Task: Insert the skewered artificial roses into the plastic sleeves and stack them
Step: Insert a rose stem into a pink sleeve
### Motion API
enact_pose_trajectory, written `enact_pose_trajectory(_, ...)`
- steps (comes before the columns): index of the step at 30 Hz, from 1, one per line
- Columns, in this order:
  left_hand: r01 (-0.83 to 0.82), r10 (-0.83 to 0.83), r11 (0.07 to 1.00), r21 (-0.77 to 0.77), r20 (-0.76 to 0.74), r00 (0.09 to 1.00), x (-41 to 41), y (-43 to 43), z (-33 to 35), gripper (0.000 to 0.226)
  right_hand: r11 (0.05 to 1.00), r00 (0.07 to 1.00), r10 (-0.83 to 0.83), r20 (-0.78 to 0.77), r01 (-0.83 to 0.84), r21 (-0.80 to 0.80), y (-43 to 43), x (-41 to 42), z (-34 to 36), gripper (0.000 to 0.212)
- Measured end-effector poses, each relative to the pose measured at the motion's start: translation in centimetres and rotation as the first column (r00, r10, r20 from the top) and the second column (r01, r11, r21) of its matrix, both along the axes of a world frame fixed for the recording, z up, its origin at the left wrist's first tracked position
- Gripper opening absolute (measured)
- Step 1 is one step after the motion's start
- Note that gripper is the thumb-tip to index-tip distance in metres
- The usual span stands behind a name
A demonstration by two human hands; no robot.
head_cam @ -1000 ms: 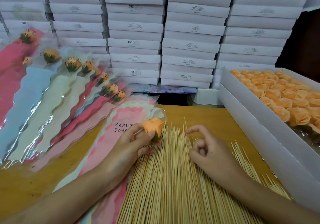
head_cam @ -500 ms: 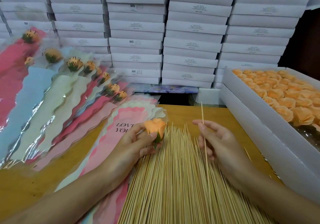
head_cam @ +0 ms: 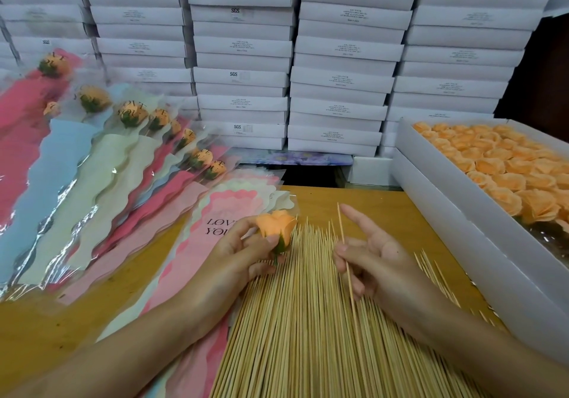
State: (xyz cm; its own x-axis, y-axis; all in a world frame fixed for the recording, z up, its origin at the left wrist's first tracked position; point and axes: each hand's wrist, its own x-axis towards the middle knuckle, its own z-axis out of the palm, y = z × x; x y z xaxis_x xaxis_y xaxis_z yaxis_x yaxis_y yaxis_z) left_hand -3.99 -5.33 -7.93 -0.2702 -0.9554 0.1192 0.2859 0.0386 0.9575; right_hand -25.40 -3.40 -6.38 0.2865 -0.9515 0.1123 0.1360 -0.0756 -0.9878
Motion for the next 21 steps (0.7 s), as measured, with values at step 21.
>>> enact_pose_trajectory(21, -0.048, 0.049, 0.999, 0.019, -0.091, 0.995, -0.16, 0.05, 0.29, 0.032, 0.887, 0.9, 0.431, 0.064, -0.435, 0.157, 0.46, 0.0, -0.32, 0.034)
